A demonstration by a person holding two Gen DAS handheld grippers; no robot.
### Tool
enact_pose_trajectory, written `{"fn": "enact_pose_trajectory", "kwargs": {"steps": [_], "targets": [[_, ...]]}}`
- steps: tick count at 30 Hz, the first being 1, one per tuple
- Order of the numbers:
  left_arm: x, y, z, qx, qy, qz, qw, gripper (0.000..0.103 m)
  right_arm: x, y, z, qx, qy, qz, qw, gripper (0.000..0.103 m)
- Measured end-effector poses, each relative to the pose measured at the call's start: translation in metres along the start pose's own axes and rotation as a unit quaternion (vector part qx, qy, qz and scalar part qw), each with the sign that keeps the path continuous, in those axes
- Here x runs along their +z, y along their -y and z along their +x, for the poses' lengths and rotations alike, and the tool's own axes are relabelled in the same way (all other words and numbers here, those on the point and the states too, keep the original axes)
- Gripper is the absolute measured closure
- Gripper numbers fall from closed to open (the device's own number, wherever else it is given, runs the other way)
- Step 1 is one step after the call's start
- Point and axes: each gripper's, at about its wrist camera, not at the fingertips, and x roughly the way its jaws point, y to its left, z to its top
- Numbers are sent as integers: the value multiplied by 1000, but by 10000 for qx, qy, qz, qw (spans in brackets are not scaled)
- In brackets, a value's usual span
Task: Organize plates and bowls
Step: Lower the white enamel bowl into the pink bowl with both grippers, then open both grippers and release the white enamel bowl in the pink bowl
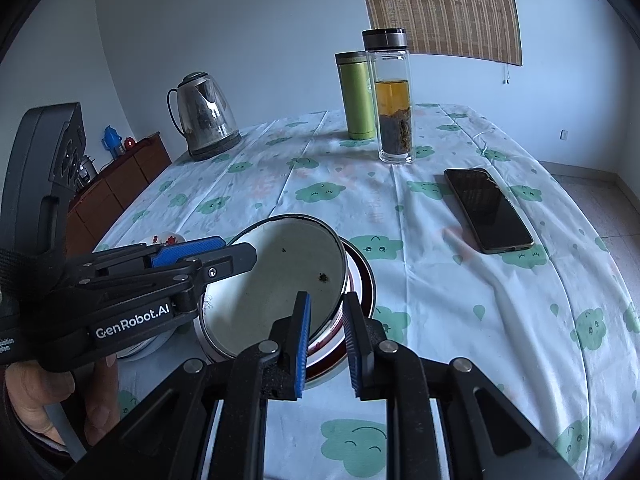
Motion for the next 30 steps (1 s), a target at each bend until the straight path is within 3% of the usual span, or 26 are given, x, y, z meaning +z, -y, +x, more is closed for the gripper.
{"fn": "enact_pose_trajectory", "kwargs": {"steps": [6, 8, 12, 14, 23, 30], "targets": [[1, -4, -1, -138, 29, -110, 9998, 73, -1, -1, -2, 80, 29, 12, 10000, 79], [2, -5, -4, -111, 121, -144, 9998, 69, -2, -2, -4, 47, 54, -52, 10000, 78], [4, -11, -7, -84, 203, -231, 9995, 68, -3, -8, -7, 0, 115, -212, 9997, 60], [4, -14, -6, -76, 187, -269, 9994, 65, -3, -9, -8, -73, 157, -247, 9995, 57], [2, -20, -2, 35, 132, -350, 9993, 53, 12, 6, -7, -279, 432, -14, 9987, 56], [-2, -16, 4, 116, -31, -256, 9996, 46, 6, 23, 17, -491, 131, 127, 9986, 51]]}}
